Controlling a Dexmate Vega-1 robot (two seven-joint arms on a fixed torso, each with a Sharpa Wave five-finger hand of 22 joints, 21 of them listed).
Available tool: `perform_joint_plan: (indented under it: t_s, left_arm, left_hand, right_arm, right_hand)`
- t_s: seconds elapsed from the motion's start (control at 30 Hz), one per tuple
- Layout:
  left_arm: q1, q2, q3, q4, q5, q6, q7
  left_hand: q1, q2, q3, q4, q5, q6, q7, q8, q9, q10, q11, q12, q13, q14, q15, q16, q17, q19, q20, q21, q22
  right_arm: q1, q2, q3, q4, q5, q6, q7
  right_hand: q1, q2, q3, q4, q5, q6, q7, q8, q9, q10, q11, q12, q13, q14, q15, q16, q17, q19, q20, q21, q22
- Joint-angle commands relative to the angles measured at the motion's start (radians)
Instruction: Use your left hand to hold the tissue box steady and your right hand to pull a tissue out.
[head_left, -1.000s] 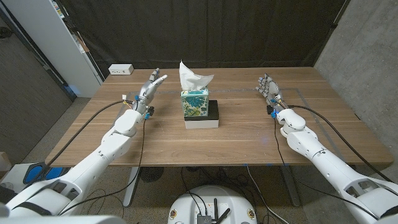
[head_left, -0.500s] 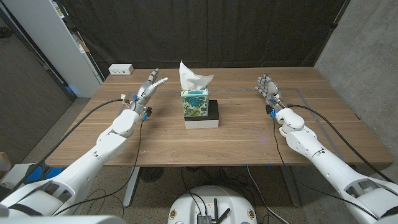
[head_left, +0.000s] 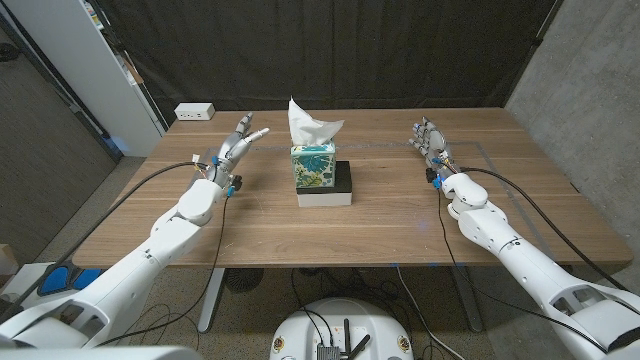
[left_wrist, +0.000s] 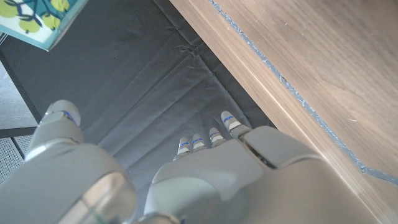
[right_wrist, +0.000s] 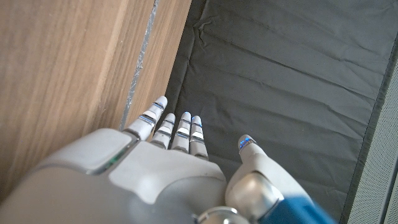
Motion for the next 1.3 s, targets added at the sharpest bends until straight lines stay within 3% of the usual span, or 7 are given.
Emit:
perform_joint_plan:
  t_s: [0.03, 1.3]
  left_arm:
    - [0.059, 0.025, -0.020, -0.073, 0.003, 0.024, 0.027]
    - [0.209, 0.060, -0.066, -0.219, 0.026, 0.037, 0.077]
  left_hand:
    - [0.013, -0.003, -0.010, 0.000, 0.009, -0.340, 0.009, 0.007, 0.003, -0.231, -0.008, 0.007, 0.005, -0.162, -0.010, 0.004, 0.001, 0.001, -0.005, -0.003, 0.004]
    - [0.043, 0.001, -0.060, 0.004, 0.035, -0.327, 0.020, 0.014, 0.002, -0.230, -0.008, 0.009, 0.005, -0.173, -0.013, 0.003, 0.000, 0.003, -0.014, -0.018, 0.005]
  right_arm:
    - [0.004, 0.007, -0.004, 0.010, 0.000, 0.008, 0.005]
    - [-0.019, 0.004, -0.005, -0.024, -0.001, 0.006, -0.005]
  right_hand:
    - [-0.003, 0.013, 0.003, -0.004, 0.005, 0.005, -0.001, 0.005, 0.004, 0.010, -0.004, 0.001, 0.004, 0.008, -0.020, -0.002, 0.000, 0.005, 0.002, -0.002, 0.004]
    - [-0.010, 0.018, 0.005, -0.015, 0.004, 0.006, -0.001, 0.004, 0.004, 0.013, -0.004, 0.000, 0.004, 0.008, -0.019, -0.001, -0.005, 0.006, 0.002, -0.005, 0.004]
